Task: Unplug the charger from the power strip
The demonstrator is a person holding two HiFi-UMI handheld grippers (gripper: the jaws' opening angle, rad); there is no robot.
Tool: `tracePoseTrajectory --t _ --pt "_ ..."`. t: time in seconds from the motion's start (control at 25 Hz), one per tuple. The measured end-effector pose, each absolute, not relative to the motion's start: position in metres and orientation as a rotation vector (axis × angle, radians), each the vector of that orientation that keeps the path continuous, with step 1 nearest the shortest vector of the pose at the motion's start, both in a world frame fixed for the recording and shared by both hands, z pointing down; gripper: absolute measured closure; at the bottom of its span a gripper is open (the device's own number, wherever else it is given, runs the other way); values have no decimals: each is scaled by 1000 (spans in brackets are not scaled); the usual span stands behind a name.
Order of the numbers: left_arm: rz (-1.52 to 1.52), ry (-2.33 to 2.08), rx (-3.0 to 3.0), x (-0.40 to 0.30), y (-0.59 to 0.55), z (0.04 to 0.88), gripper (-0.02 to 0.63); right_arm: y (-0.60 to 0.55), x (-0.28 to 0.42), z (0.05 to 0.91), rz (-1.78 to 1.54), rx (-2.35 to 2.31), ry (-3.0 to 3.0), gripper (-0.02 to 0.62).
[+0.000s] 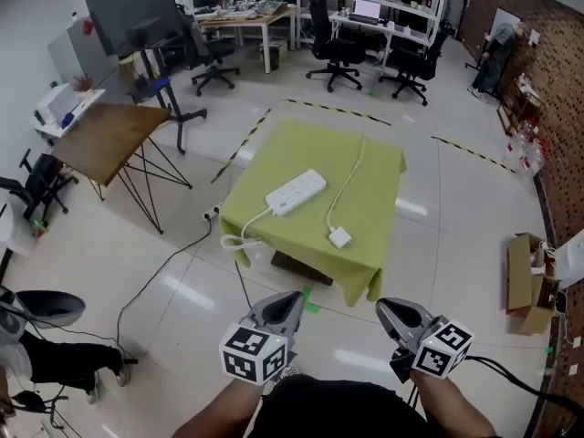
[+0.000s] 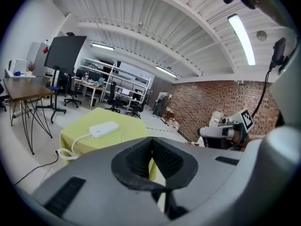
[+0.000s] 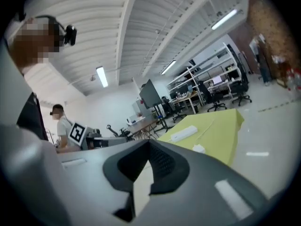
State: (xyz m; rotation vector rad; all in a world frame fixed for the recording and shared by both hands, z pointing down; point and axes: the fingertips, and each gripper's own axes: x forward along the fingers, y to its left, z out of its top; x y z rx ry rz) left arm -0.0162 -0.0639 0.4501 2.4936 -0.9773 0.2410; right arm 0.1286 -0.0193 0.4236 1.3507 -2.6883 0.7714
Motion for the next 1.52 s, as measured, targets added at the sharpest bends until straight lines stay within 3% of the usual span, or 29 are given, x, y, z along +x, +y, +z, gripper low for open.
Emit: tracePoseTrajectory --t 0.16,0.72,1.52 --pt "232 -1027 2488 11 -29 449 600 22 153 426 584 1314 -2603 594" --pt "264 -1175 2396 52 85 457 600 126 207 448 590 1186 -2626 594" --pt "299 -1214 2382 77 112 458 600 152 223 452 554 1106 -2653 595"
